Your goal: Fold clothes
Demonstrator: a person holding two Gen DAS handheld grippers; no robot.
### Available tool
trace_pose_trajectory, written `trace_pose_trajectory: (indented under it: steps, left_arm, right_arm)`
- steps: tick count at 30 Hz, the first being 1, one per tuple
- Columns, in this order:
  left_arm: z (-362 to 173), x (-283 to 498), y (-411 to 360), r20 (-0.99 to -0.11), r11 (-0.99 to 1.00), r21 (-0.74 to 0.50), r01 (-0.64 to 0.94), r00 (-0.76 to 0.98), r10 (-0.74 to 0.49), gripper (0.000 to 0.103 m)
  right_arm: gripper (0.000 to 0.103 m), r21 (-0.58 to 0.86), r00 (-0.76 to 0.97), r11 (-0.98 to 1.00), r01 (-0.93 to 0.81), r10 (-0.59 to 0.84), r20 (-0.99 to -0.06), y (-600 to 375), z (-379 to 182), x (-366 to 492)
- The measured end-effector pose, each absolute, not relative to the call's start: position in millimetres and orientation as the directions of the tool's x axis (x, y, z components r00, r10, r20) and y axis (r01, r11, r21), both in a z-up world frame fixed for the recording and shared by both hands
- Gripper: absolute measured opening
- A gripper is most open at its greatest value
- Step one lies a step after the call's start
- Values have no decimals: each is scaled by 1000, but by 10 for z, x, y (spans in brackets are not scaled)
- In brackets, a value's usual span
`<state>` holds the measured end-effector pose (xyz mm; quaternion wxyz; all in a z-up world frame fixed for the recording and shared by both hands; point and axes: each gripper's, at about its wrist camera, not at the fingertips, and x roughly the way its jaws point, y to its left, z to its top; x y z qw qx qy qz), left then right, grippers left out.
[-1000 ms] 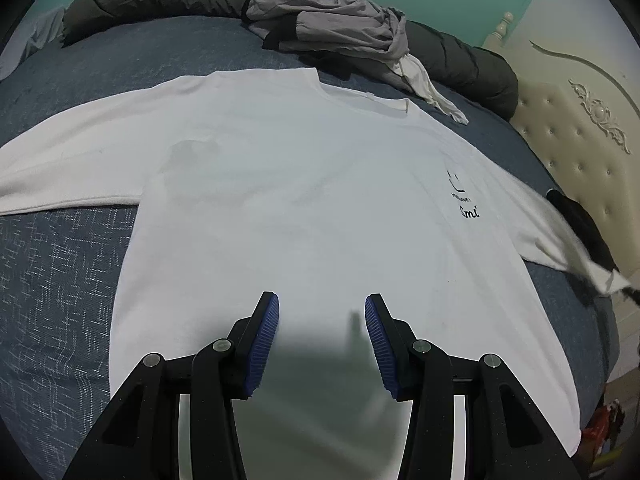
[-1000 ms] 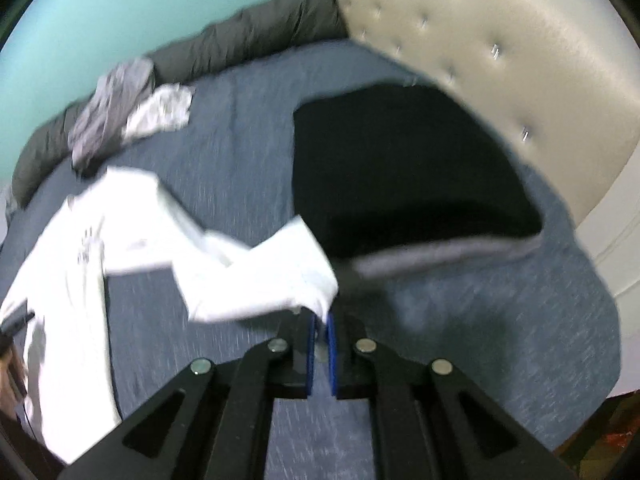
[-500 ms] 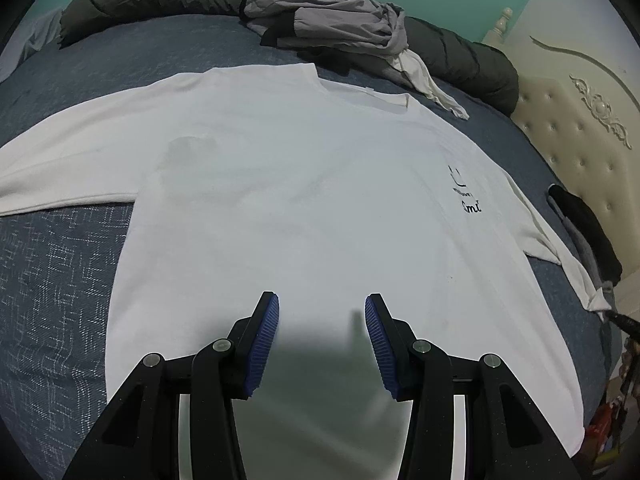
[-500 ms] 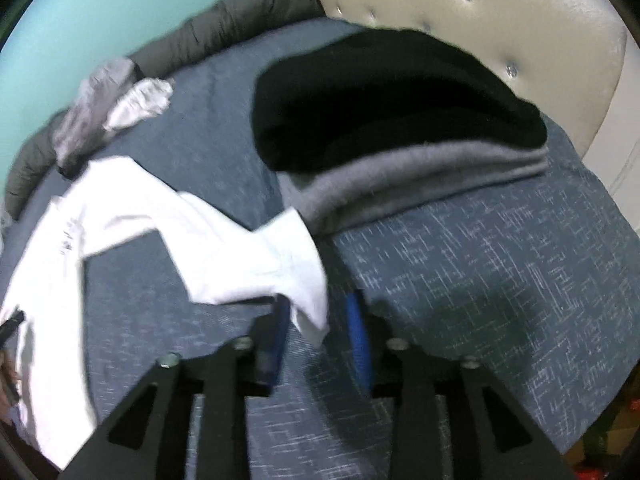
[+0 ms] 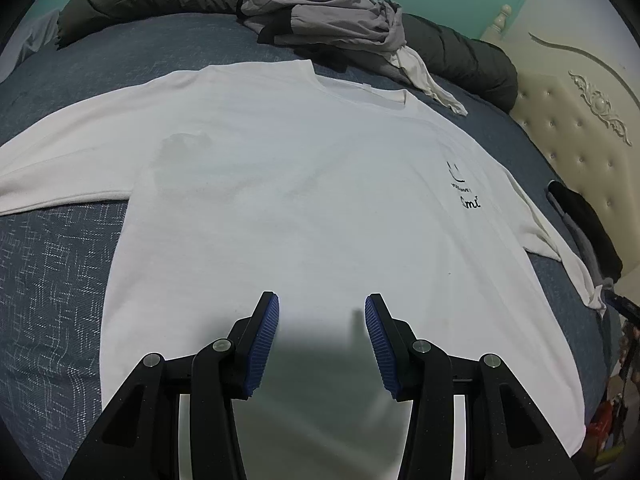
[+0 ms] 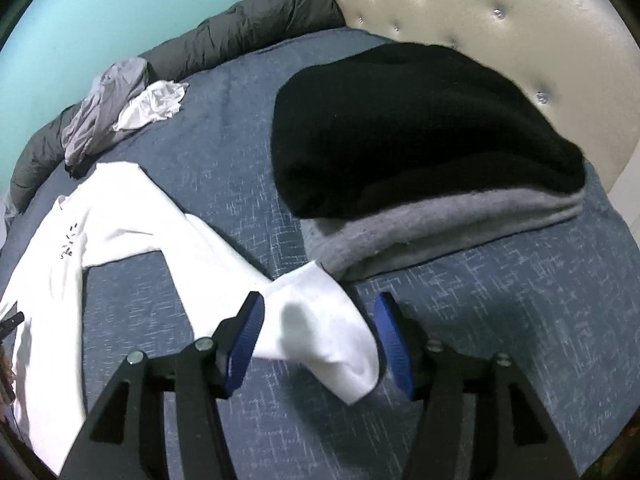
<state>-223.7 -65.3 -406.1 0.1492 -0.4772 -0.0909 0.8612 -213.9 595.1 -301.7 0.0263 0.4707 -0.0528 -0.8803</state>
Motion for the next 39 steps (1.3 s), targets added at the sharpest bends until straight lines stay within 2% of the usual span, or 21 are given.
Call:
trace_pose_trajectory:
  steps: [5,6,7,10,12,18,26,29,34,39]
  left_arm:
    - [-4084,-2242,-647,-798,-939,-297,-172,-495,343,49]
    - [-4085,-2244,-644,-798,-939,-297,-173,-495,343,49]
    - [-4085,-2246,-642,-798,-939,-296,-173,-495,343,49]
    - [-4088,-2246,-634,-799,-940,-295,-172,-496,341,49]
    - [-4096,-2243,-636,-800,-940,-295,-171,-494,341,49]
    - [-4095,-2233,-645,-800,-940,-295,-173,-494,342,49]
    - [-4097,-2254,-627,-801,-940,-293,-177,-492,342,49]
    - [-4108,-2249,-619,-802,-940,-290,-179,-490,341,49]
    - [-4117,-2258,-599,-806,-942,-282,-183,-487,336,49]
    - [-4134,-2280,-577,-811,-943,-274,-187,-483,331,49]
  right_arm:
    - [58,76,-540,-997,6,-67,-839,5883,-3102,-2194]
    - [54,68,-545,-998,10,-62,-836,5867,-3100,-2185]
    - [41,64,-552,-998,19,-64,-832,5857,-3087,-2177]
    - [15,56,-570,-997,50,-74,-819,5821,-3039,-2149]
    - [7,52,-590,-996,77,-88,-802,5815,-2969,-2123]
    - [5,36,-641,-995,94,-89,-763,5892,-2720,-1985]
    - [4,31,-766,-1000,3,-22,-643,5989,-2177,-2171]
    - [4,31,-782,-999,-44,15,-624,6079,-1986,-2316]
    - [4,3,-745,-990,-142,105,-659,6232,-1854,-2778]
    - [4,-64,-638,-972,-226,197,-744,6397,-2012,-3187]
